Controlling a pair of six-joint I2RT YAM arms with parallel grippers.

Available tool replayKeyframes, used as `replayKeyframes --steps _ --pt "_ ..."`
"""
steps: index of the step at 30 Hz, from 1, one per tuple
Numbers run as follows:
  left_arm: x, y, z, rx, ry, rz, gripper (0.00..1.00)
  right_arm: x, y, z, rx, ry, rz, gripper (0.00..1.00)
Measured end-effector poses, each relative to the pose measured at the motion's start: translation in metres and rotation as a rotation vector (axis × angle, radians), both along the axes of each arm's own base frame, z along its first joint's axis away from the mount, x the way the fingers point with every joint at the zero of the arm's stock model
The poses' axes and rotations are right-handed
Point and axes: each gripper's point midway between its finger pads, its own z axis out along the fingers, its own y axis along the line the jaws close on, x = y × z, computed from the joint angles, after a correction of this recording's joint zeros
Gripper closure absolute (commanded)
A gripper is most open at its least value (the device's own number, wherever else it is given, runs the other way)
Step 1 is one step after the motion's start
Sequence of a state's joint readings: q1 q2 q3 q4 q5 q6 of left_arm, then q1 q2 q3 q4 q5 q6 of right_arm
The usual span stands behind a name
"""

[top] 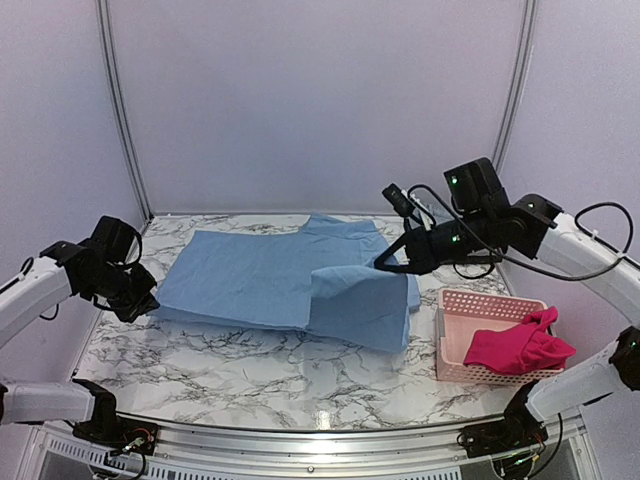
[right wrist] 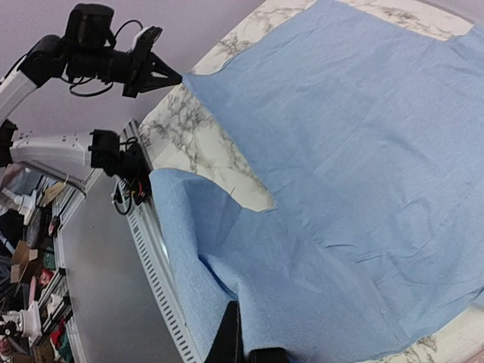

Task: Fold and stack the mixed laundry pile
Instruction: Fold the flattened shirt at the center of the board.

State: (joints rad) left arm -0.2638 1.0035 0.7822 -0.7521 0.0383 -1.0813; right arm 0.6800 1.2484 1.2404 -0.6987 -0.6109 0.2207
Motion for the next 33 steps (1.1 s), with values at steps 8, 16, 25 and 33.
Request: replayKeyframes --steps 8,16,25,33 --pt "0.073 -0.006 0.025 0.133 -0.018 -0.09 1.0 0.11 -0.014 0.009 -0.042 -0.09 -0.166 1.0" --pt "0.12 -0.01 -0.019 0.2 0.099 -0.142 1.0 0.19 -0.005 -0.051 -0.153 -0.072 -0.173 1.0" --pt "0.143 0.001 -0.04 0.215 0.134 -0.12 1.0 0.277 -0.009 -0.02 -0.121 -0.224 -0.228 1.0" --pt "0.162 0.001 -0.049 0.227 0.105 -0.125 0.76 0.305 0.01 -0.049 -0.098 -0.226 -0.178 0.87"
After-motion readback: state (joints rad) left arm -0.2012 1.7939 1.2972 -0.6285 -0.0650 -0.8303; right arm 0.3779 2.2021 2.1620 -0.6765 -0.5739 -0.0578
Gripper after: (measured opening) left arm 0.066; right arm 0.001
